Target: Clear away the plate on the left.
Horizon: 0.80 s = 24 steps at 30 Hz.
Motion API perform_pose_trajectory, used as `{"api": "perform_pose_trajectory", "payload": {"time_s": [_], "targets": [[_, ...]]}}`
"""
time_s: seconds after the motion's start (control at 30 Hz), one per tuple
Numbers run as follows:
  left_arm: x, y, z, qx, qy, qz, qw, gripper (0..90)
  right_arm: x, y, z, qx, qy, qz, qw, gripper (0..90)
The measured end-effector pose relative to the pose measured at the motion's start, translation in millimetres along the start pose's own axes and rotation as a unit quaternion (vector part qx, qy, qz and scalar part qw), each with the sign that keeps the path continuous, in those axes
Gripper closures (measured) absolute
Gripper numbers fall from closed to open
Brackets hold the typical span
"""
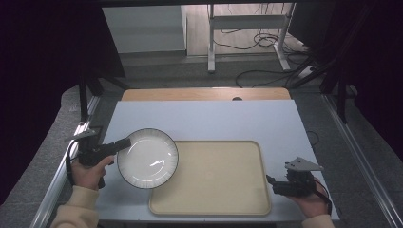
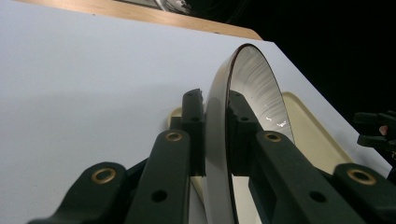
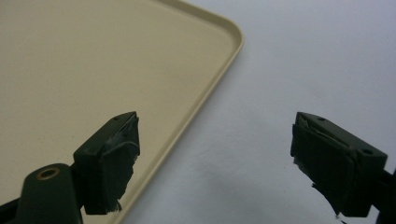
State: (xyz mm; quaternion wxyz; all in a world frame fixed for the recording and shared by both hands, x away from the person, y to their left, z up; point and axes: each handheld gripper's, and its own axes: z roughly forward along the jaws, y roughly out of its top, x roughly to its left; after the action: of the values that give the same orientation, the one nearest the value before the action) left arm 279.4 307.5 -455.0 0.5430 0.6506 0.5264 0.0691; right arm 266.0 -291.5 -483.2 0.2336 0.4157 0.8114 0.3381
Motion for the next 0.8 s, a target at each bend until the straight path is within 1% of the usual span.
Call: {"api": "perform_pose_trajectory", "payload": {"time_s": [0.3,0.4,0.57,0.8], "targets": [[-1.6,0.7,2.8,0.003,0.000,0.002,1.0000,80.7,0.1,-0.5,1.5,0.008,-0.004,-0.001,1.0000,16.2],[-1.6,0.4,3.5,0.004,0.003,0.005,1.0000,80.7,0.0,-1.2,2.6,0.013,-0.005,-0.001,0.9999,16.2],[-2.8,1.0,5.3,0.000,0.011,0.003,0.9999,80.6,0.7,-2.2,4.0,0.020,-0.006,-0.006,0.9998,16.1],[-11.0,4.3,12.8,0.002,-0.002,0.012,0.9999,80.8,0.5,-2.4,3.9,0.023,-0.009,-0.006,0.9997,16.1]]}}
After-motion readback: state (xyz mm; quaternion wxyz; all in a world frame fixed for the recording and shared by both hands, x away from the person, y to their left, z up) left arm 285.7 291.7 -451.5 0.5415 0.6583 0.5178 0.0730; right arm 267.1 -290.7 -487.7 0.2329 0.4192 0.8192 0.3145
